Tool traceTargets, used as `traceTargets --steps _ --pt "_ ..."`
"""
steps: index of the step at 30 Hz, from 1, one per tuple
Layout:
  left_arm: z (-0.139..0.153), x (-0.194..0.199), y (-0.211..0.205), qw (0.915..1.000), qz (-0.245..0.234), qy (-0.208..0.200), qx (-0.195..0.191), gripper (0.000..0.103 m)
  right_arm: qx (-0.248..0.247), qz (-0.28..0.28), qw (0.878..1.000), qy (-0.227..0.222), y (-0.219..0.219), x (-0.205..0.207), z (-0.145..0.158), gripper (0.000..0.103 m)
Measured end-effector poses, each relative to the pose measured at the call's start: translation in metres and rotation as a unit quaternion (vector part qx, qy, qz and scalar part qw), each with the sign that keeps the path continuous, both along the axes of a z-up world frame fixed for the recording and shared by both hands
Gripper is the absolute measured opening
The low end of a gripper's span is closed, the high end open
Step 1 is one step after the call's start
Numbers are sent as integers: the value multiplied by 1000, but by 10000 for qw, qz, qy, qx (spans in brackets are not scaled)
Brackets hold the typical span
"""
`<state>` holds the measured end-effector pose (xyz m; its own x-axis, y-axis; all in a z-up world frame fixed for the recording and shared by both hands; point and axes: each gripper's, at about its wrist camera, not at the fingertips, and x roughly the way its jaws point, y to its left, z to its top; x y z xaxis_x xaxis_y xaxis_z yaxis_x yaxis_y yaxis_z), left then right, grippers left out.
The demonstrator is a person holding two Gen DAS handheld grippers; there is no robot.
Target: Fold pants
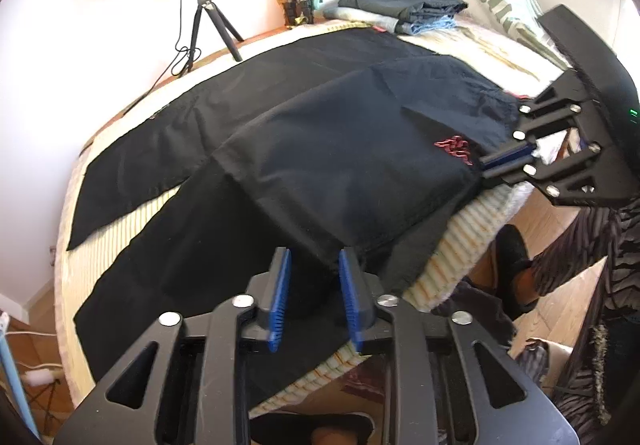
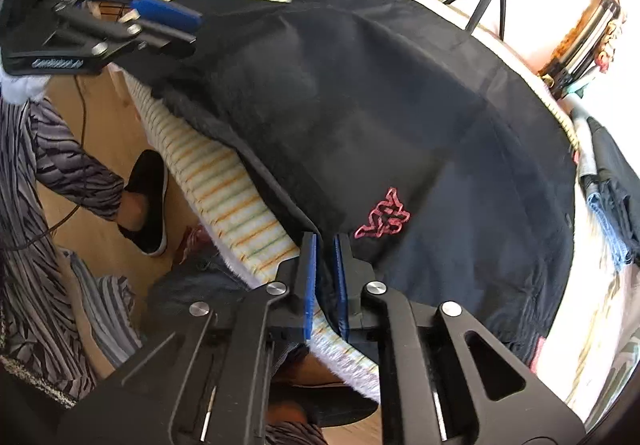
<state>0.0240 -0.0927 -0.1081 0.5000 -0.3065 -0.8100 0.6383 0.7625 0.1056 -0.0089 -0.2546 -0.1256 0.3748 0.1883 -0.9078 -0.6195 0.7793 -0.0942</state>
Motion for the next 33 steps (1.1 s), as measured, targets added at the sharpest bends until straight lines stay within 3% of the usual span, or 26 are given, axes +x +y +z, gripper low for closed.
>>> traceTargets --steps 2,4,8,10,11,12,16,18,20,22,25,28,33 --pt "4 -6 -2 9997 -164 92 -151 50 6 15 10000 -56 0 4 4 6" --pt "4 -14 -12 9991 -399 41 -127 51 111 -76 9999 -90 -2 10 9 6" --pt "-10 -21 -36 9969 -736 -64 269 50 329 -212 9992 -124 -7 19 19 5" --pt "-20 -15 -43 9965 -745 38 366 41 431 -259 9987 -94 -8 21 23 5" --pt "-24 -10 -44 9967 -711 120 361 28 451 -262 9986 -89 -8 20 24 5" --pt "-27 -3 -44 9972 -635 217 319 23 464 -244 9986 -89 -8 19 24 5" --pt "-26 14 -33 9982 -333 493 -86 22 444 -161 9989 -72 -8 11 19 6" --pt "-25 15 -31 9982 -306 498 -112 22 427 -149 9990 -7 -9 8 15 15" --pt "-24 15 -32 9984 -322 466 -87 22 366 -137 9992 -12 -9 4 12 44" --pt "-24 14 -32 9984 -325 448 -80 22 327 -50 9994 -53 -7 -3 10 54" --pt "-24 14 -32 9985 -298 453 -107 22 -97 120 9997 -167 -3 -11 1 54" --pt "-23 12 -27 9988 -225 421 -118 23 -471 94 9986 -239 -4 -8 -3 12" --pt "-19 1 -13 9998 -46 167 46 32 -187 -141 9984 -508 -14 8 26 8"
